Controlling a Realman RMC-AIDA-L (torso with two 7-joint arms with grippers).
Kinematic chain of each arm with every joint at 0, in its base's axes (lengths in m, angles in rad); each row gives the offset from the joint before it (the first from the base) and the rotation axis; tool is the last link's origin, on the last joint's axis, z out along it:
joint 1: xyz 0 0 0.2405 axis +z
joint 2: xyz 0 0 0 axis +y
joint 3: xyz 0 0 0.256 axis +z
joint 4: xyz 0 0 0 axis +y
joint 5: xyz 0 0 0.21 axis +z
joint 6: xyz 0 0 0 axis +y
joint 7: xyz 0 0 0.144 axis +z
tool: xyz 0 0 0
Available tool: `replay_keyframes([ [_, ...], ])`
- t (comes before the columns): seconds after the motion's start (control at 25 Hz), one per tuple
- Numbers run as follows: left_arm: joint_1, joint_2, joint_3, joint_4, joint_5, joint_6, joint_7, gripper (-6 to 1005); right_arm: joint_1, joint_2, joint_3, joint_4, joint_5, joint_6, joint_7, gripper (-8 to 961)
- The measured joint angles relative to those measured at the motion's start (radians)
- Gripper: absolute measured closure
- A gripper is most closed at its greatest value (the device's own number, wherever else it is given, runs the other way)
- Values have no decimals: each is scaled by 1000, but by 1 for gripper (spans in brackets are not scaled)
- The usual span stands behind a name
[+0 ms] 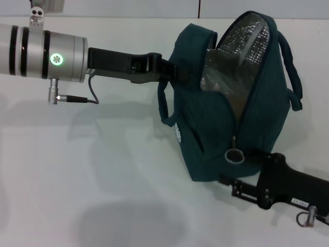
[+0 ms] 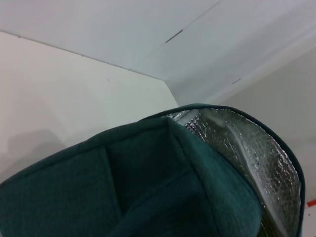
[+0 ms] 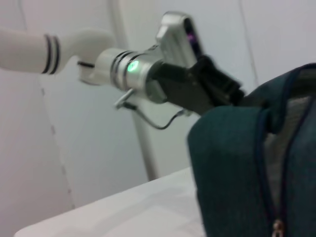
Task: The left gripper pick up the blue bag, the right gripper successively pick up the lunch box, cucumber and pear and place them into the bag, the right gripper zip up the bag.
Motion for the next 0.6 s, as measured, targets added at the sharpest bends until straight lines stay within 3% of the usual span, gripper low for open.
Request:
replay_keyframes([
  [0.32,0,1,0,0,-3,-1,1,959,-5,-1,-4,23,74,-14,5,311],
  [0.52,-1,1,0,0,-3,-1,2,958,2,-1,-8,24,70,3,15,515],
  [0.6,-1,1,0,0,-3,-1,2,958,2,-1,-8,24,70,9,15,657],
])
